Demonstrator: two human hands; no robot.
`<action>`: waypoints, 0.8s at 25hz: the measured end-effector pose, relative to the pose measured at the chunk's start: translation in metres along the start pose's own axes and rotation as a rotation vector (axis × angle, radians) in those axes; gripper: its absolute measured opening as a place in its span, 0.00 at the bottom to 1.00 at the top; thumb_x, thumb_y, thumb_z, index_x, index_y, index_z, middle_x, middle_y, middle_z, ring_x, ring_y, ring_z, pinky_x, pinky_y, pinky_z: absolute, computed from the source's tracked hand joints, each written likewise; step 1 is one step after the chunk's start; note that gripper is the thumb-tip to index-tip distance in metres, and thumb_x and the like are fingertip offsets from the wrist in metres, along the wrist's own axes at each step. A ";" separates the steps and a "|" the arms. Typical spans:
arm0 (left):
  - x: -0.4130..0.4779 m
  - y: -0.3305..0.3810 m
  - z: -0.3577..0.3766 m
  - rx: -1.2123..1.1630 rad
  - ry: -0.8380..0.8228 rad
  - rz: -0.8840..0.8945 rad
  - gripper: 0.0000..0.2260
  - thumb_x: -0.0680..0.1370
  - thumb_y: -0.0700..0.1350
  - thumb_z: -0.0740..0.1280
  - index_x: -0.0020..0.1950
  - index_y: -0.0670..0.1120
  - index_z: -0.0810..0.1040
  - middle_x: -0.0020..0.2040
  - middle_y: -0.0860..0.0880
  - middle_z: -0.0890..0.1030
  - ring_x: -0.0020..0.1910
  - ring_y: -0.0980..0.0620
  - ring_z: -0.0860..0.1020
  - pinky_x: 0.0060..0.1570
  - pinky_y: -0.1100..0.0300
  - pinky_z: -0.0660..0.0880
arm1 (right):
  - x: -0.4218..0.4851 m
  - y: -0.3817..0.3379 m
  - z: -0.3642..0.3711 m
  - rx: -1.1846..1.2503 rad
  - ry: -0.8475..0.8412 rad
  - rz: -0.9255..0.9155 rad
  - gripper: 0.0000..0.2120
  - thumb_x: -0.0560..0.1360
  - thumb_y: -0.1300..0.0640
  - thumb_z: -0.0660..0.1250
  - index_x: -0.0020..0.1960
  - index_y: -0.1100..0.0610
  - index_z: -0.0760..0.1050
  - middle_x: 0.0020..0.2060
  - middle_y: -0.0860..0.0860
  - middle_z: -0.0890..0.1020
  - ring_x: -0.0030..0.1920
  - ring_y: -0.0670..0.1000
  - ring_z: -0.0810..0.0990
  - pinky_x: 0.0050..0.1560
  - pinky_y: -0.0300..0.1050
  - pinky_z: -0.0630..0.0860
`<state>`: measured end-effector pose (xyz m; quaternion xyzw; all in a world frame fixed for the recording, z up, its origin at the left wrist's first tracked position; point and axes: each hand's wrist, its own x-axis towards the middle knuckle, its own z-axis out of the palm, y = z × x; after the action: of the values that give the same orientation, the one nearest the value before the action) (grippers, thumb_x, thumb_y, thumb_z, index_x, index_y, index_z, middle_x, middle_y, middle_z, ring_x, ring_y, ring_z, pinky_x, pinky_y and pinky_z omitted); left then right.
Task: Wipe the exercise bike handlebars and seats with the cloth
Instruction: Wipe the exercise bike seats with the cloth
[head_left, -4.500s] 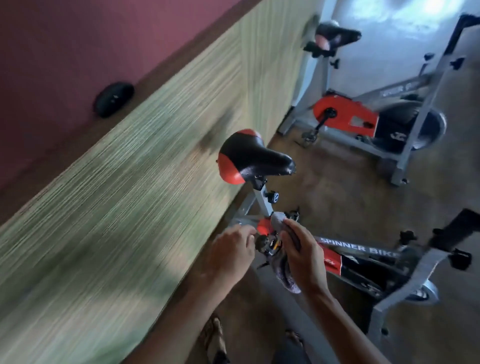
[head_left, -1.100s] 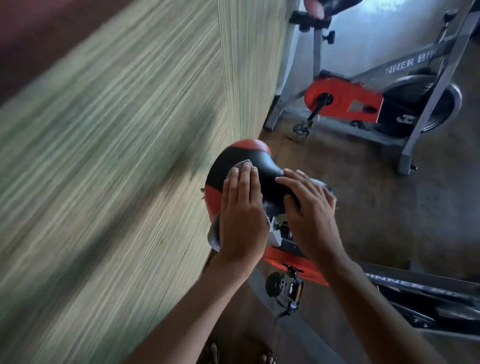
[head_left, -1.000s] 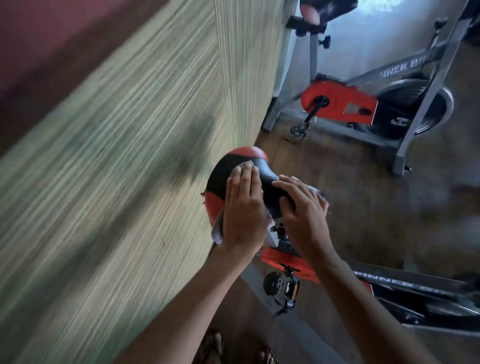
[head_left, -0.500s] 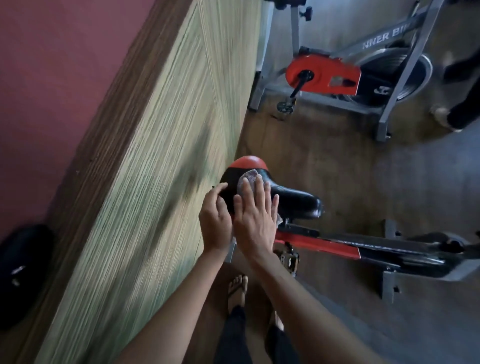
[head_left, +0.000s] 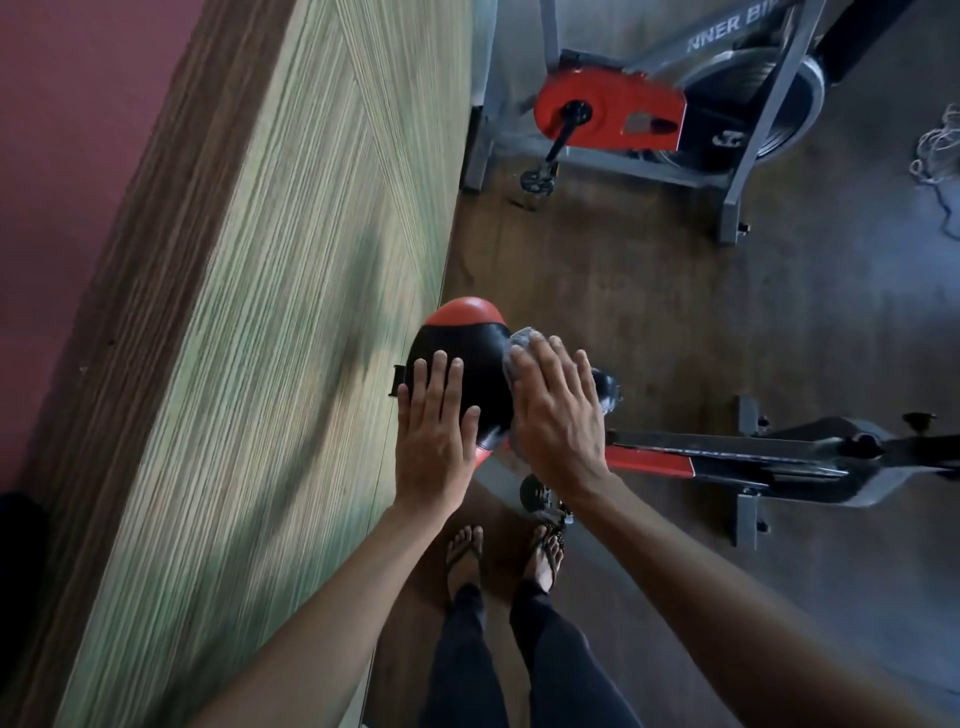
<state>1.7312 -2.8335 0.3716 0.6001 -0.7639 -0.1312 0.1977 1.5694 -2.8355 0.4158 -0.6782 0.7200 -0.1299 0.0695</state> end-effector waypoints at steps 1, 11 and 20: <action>-0.001 0.001 0.000 0.014 -0.004 0.002 0.24 0.86 0.51 0.51 0.80 0.42 0.59 0.81 0.41 0.59 0.81 0.43 0.54 0.77 0.41 0.56 | 0.000 0.006 0.000 0.001 0.021 -0.074 0.18 0.83 0.51 0.59 0.71 0.55 0.72 0.73 0.56 0.72 0.75 0.57 0.68 0.77 0.59 0.61; 0.014 0.019 -0.023 -0.061 -0.138 -0.125 0.24 0.84 0.48 0.52 0.79 0.42 0.63 0.80 0.42 0.62 0.80 0.42 0.56 0.78 0.42 0.53 | -0.005 0.009 -0.023 0.293 0.036 -0.010 0.16 0.83 0.54 0.57 0.68 0.54 0.74 0.69 0.55 0.75 0.66 0.56 0.75 0.65 0.53 0.74; 0.008 0.187 -0.063 -0.243 -0.333 0.610 0.16 0.81 0.43 0.60 0.66 0.42 0.78 0.63 0.44 0.80 0.64 0.44 0.76 0.67 0.42 0.71 | -0.166 0.066 -0.124 0.464 0.391 0.641 0.16 0.82 0.57 0.64 0.69 0.49 0.75 0.71 0.46 0.73 0.70 0.50 0.72 0.69 0.54 0.72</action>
<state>1.5964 -2.7927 0.5101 0.2874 -0.9082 -0.2520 0.1704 1.4839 -2.6561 0.5034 -0.3496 0.8454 -0.3858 0.1190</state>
